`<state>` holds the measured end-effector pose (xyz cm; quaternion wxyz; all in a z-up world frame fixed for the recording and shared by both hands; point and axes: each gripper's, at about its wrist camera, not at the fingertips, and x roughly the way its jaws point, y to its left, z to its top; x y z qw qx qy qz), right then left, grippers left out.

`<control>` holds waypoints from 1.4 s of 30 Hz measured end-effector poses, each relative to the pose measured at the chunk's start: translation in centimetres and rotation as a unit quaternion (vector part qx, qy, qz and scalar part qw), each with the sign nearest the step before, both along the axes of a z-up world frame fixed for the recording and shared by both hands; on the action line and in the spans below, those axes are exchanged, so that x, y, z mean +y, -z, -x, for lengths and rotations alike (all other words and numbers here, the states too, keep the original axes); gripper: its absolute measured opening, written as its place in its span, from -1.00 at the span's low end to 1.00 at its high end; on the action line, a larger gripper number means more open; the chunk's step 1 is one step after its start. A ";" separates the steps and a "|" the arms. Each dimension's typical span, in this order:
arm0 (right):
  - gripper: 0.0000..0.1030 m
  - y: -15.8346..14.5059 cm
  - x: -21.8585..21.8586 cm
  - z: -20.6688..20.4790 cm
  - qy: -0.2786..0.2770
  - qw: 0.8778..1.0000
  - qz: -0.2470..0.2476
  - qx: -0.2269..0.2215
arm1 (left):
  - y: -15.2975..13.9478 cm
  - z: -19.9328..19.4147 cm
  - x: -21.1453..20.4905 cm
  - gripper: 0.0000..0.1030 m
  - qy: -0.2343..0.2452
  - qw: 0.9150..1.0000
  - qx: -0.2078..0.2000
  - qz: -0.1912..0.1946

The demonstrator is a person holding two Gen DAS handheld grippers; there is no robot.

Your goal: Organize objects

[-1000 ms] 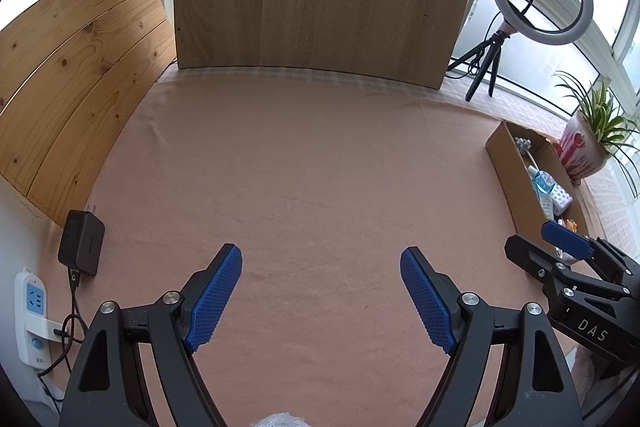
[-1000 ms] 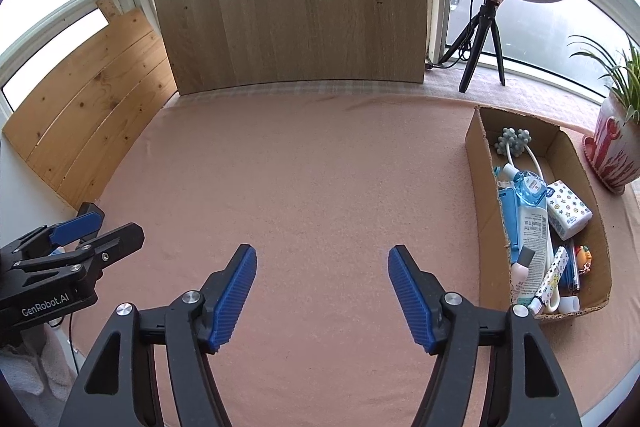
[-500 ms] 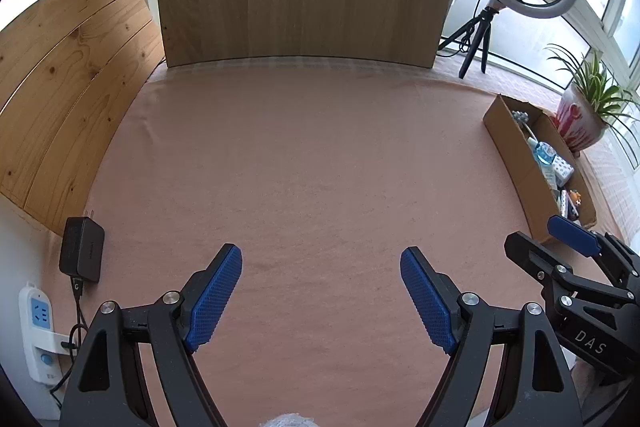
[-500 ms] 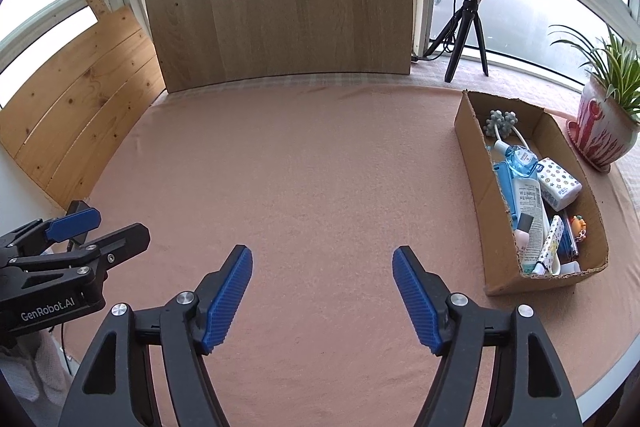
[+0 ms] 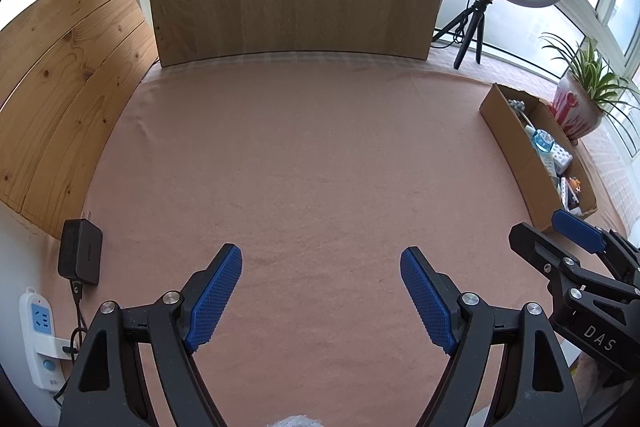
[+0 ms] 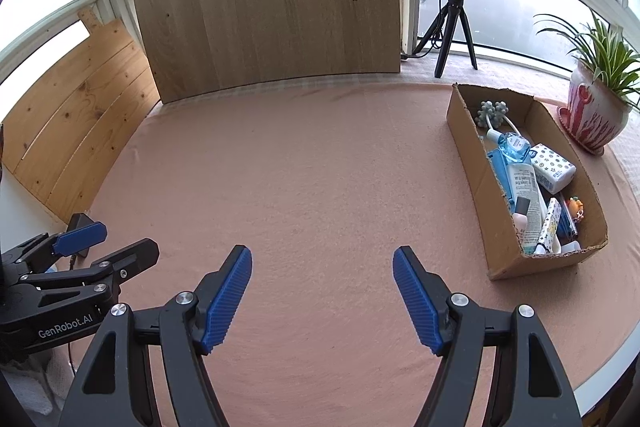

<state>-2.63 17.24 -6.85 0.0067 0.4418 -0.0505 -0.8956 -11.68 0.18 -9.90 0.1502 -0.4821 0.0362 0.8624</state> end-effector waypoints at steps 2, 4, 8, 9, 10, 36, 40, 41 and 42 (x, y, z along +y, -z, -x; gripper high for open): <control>0.36 0.0 0.0 0.0 0.000 1.000 0.001 0.000 | 0.0 0.0 0.0 0.64 -0.001 1.000 0.000 0.000; 0.36 0.2 -0.1 -0.1 0.002 1.000 0.003 -0.002 | 0.0 0.0 0.0 0.64 -0.001 1.000 -0.001 -0.001; 0.36 0.4 0.0 0.0 0.004 1.000 0.005 -0.004 | 0.0 0.0 0.0 0.64 -0.003 1.000 -0.001 0.000; 0.36 0.4 0.0 0.0 0.004 1.000 0.006 -0.005 | 0.1 0.0 0.0 0.64 -0.004 1.000 -0.001 0.000; 0.36 0.4 0.0 0.0 0.004 1.000 0.006 -0.005 | 0.1 0.0 0.0 0.64 -0.005 1.000 -0.002 0.000; 0.36 1.8 0.6 1.0 0.009 1.000 0.006 -0.020 | 2.0 1.4 0.7 0.64 -0.008 1.000 -0.023 0.007; 0.36 2.2 0.8 1.5 0.011 1.000 0.005 -0.025 | 2.5 1.8 0.7 0.64 -0.011 1.000 -0.028 0.007; 0.36 2.4 0.8 1.6 0.011 1.000 0.005 -0.026 | 2.7 1.9 0.7 0.64 -0.012 0.999 -0.031 0.005; 0.36 2.6 0.8 1.7 0.011 1.000 0.004 -0.027 | 3.0 2.1 0.6 0.64 -0.014 0.999 -0.033 0.005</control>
